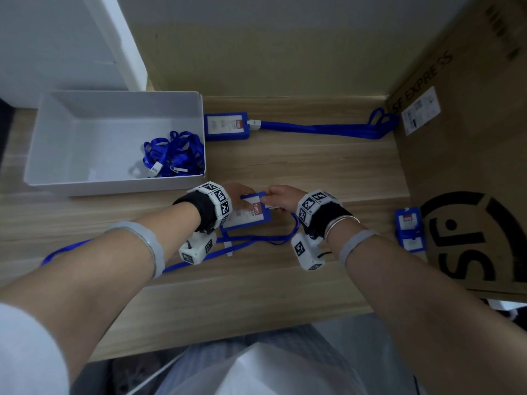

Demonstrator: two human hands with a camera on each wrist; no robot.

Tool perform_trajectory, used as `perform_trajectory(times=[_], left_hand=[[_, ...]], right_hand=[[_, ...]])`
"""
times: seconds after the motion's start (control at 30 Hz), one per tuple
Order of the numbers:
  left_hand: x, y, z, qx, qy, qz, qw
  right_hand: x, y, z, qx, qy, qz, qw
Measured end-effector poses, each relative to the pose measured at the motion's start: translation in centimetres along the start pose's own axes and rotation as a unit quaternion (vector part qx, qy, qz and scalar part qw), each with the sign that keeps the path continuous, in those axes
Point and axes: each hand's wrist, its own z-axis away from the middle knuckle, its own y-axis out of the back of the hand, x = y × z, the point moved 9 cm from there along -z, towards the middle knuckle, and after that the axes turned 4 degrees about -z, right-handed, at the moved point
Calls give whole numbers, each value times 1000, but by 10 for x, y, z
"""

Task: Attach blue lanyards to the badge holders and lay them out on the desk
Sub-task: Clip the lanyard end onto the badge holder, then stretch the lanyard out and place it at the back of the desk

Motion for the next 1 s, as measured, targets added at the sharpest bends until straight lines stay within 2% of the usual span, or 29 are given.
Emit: perform_trajectory(times=[0.07, 0.33, 0.5, 0.63, 0.73, 0.87, 1.0], left_hand=[[0, 2, 0, 5, -3, 12, 1000], [8, 11, 3, 63, -37, 58, 996], [13, 7, 3, 68, -33, 1, 997], [16, 7, -2, 80, -32, -100, 991], [17, 14, -3, 120, -34, -134, 983], [17, 24, -3, 145, -21, -134, 980], [18, 38, -3, 174, -10, -88, 981]], right_hand=[[3, 5, -2, 1, 7, 50, 999], [8, 17, 0, 5, 12, 70, 997], [12, 28, -6, 44, 6, 83, 996], [11, 30, -8, 50, 11, 55, 997], [15, 35, -9, 67, 3, -39, 997], [27, 55, -8, 103, -30, -70, 992], [21, 78, 1, 110, -18, -58, 992]])
